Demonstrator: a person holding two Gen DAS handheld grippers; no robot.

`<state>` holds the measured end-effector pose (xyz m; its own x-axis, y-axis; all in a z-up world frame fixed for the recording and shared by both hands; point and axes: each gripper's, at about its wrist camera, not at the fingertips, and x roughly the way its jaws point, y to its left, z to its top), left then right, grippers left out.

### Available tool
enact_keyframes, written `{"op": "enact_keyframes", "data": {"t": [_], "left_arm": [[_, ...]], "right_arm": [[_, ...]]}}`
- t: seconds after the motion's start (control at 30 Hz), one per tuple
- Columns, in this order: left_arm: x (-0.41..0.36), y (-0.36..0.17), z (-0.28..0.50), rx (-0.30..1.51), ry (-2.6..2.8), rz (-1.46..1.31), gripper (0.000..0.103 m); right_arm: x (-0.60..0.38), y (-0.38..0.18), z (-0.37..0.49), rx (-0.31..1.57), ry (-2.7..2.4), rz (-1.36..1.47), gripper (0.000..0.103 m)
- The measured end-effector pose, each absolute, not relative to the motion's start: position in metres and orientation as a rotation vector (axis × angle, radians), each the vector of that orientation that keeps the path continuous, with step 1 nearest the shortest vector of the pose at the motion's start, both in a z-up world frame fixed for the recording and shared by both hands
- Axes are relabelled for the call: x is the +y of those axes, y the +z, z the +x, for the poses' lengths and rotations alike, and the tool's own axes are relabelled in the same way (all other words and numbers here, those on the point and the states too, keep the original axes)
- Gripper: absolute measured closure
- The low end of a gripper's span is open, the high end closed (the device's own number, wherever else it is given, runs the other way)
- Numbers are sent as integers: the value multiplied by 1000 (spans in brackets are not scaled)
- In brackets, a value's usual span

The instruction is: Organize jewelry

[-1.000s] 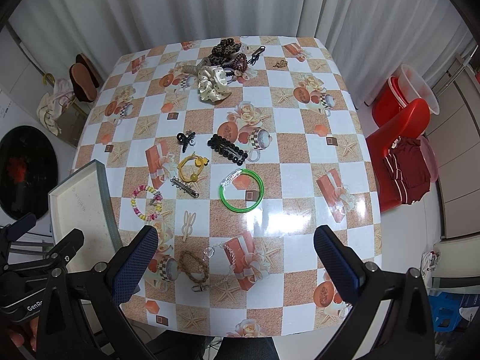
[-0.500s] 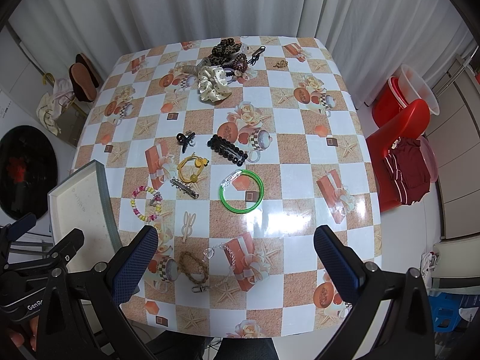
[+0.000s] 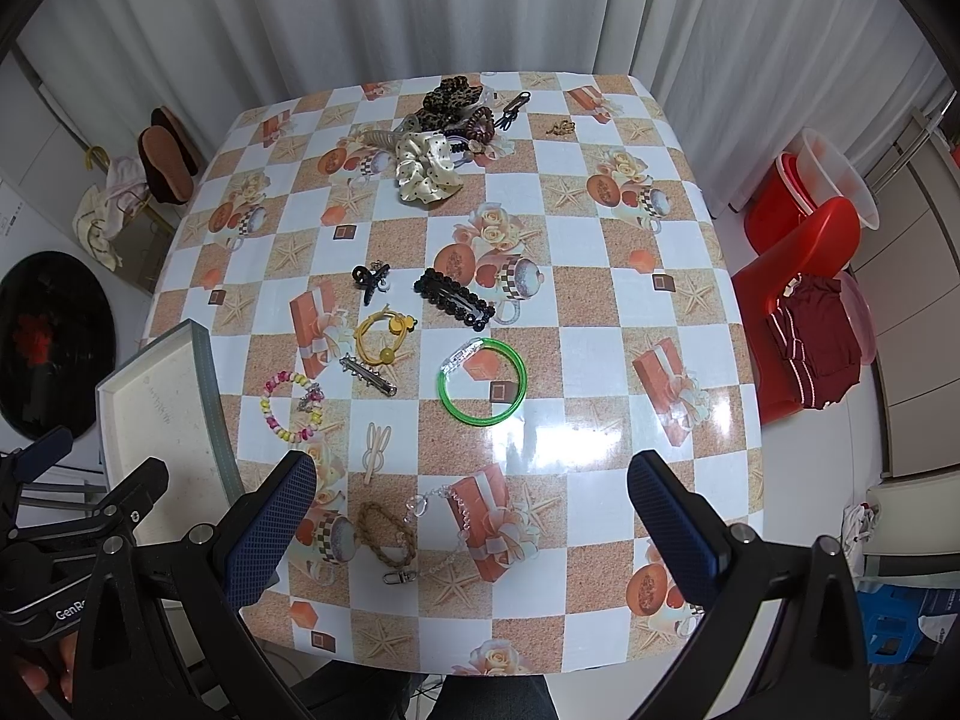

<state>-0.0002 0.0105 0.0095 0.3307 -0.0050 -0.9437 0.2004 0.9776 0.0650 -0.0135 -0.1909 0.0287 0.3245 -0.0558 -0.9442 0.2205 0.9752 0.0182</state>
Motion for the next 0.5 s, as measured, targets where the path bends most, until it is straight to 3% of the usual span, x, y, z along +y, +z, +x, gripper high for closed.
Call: {"op": "enact_keyframes", "data": {"t": [0.5], "left_arm": [[10,10,1,1230,-133,181,0]], "right_arm": [[-190,29,-14,1229,-183,154,0]]}}
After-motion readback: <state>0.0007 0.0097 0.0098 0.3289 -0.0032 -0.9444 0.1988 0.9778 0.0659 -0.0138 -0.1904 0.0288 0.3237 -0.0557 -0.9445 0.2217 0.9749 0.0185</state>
